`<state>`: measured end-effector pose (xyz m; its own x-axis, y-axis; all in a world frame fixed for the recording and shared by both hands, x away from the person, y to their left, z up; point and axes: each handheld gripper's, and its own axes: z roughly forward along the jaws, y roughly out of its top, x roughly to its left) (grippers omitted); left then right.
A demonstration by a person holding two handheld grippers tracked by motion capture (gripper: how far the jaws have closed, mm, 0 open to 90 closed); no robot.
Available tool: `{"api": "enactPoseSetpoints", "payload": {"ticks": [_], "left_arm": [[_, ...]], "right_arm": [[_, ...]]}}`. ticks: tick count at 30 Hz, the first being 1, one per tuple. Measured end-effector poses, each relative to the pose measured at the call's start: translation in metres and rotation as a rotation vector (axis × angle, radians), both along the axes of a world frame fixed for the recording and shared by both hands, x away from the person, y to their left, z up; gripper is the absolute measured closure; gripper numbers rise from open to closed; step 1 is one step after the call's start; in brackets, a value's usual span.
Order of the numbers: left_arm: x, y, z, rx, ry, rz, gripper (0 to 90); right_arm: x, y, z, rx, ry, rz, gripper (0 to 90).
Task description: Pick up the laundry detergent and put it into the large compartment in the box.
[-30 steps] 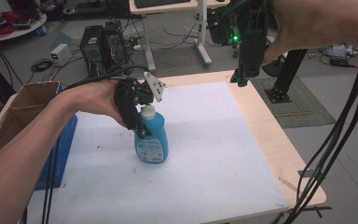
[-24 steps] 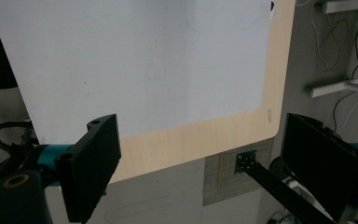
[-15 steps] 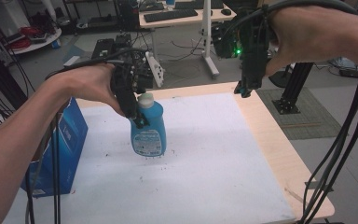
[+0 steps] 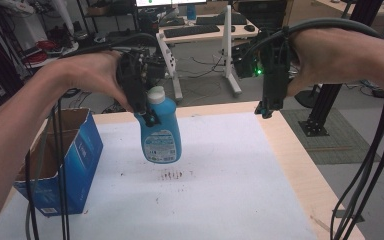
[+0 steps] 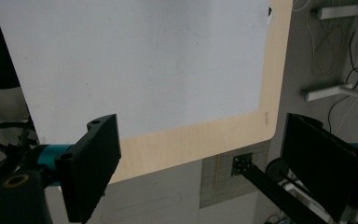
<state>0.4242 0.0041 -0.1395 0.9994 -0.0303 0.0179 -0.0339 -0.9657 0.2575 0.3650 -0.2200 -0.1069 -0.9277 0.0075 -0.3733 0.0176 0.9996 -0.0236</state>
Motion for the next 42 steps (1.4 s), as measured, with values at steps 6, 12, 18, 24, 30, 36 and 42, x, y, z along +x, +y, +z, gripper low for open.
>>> {"api": "enactPoseSetpoints", "payload": {"ticks": [6, 12, 18, 24, 30, 36, 42], "left_arm": [[0.0, 0.015, 0.01, 0.008, -0.003, 0.038, 38.1], [0.003, 0.035, 0.023, 0.001, -0.008, 0.094, 38.1], [0.009, 0.059, 0.032, -0.032, -0.016, 0.166, 38.2], [0.012, 0.083, 0.031, -0.006, -0.021, 0.242, 38.2], [0.01, 0.101, 0.034, 0.013, -0.046, 0.28, 38.2], [0.003, 0.131, 0.052, -0.049, -0.071, 0.349, 38.2], [-0.002, 0.155, 0.058, -0.044, -0.086, 0.407, 38.2]], "right_arm": [[-0.001, 0.0, -0.001, -0.004, -0.003, 0.004, 11.3], [0.0, 0.004, -0.001, -0.002, 0.0, 0.008, 11.3], [0.004, 0.005, -0.002, -0.016, -0.004, 0.025, 11.3], [0.003, 0.005, -0.004, -0.01, -0.004, 0.015, 11.3], [0.004, 0.004, -0.005, -0.009, -0.002, 0.011, 11.3], [0.008, 0.004, -0.01, -0.02, 0.002, 0.016, 11.3], [0.008, 0.005, -0.012, -0.016, 0.003, 0.014, 11.3]]}}
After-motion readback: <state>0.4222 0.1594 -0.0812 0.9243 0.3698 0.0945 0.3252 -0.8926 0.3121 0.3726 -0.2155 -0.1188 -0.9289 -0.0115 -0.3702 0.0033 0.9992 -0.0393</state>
